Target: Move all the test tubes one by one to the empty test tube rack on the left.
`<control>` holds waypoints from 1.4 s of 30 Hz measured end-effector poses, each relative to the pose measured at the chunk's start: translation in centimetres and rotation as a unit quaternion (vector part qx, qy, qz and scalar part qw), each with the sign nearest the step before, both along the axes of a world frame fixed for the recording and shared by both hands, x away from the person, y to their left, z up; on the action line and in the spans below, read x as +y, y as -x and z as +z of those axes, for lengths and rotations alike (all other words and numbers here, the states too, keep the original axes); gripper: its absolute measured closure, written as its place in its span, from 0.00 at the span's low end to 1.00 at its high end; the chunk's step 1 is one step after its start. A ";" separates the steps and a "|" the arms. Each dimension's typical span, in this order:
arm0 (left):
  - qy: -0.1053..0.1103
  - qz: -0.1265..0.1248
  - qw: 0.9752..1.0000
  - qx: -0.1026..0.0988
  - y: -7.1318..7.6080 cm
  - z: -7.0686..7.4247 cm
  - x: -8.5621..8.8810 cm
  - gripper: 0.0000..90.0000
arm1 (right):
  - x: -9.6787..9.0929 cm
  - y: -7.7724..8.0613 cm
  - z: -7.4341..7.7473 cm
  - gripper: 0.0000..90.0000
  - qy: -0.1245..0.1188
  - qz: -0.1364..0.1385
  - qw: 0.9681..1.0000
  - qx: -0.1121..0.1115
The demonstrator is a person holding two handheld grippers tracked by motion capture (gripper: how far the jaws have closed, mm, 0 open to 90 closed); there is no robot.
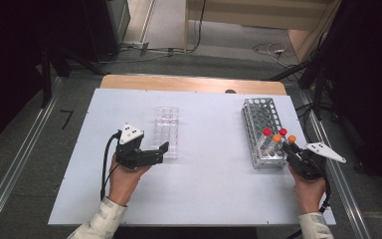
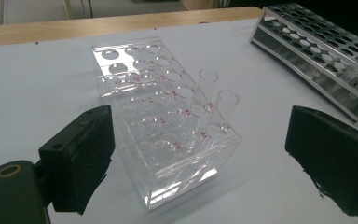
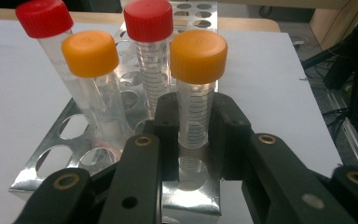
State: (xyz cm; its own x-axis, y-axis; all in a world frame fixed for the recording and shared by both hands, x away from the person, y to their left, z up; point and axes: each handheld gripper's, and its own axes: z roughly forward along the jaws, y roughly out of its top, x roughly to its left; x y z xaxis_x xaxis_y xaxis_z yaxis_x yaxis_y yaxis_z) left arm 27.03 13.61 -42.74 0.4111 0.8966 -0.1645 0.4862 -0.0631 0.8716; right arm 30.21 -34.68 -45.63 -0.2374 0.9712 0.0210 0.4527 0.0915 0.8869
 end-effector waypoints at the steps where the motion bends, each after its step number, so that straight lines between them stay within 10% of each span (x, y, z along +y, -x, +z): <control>1: 0.001 0.001 1.000 0.000 0.0 0.0 0.0 0.10 | 0.0 0.1 0.2 0.79 -0.002 0.000 1.000 -0.003; 26: 0.004 0.001 1.000 -0.002 0.0 0.1 0.1 0.10 | -0.3 2.7 4.9 0.80 -0.010 0.004 0.998 -0.063; 42: 0.005 0.004 1.000 0.000 0.0 0.1 0.2 0.10 | 0.9 4.6 6.6 0.80 -0.010 0.047 0.998 -0.044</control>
